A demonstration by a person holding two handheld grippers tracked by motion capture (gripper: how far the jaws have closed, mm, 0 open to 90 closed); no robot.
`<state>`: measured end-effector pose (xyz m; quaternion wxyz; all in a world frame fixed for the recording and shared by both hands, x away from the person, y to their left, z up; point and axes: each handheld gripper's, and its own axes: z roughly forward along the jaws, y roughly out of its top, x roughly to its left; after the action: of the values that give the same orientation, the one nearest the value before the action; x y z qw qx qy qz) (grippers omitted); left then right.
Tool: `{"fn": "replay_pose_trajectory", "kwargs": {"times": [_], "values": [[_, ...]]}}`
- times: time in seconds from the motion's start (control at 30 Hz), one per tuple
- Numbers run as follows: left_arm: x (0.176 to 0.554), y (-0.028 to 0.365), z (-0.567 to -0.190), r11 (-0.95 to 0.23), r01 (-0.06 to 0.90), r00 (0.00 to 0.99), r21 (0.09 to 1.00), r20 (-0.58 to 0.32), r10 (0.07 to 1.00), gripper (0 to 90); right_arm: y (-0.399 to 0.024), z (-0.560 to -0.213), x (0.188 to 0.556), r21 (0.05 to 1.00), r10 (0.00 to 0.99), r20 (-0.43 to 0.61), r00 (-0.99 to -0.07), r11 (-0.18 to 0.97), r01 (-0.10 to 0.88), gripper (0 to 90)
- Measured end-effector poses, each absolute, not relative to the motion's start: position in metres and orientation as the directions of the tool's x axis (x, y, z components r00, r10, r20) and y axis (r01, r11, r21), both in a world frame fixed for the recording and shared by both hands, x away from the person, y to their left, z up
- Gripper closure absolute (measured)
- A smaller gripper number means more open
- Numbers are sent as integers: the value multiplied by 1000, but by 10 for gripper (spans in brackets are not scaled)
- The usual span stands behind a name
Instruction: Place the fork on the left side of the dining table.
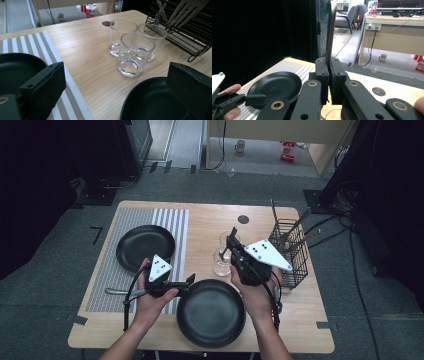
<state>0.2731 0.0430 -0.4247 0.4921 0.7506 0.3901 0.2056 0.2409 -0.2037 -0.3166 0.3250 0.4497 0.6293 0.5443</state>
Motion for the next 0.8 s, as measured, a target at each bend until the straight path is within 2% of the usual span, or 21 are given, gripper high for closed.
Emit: {"fn": "replay_pose_trajectory", "kwargs": {"times": [0.8], "values": [[274,12,-418,-221,355,653,908,-71,754,29,-186,-318,241,977,903,96,-419,-6,211,882]]}}
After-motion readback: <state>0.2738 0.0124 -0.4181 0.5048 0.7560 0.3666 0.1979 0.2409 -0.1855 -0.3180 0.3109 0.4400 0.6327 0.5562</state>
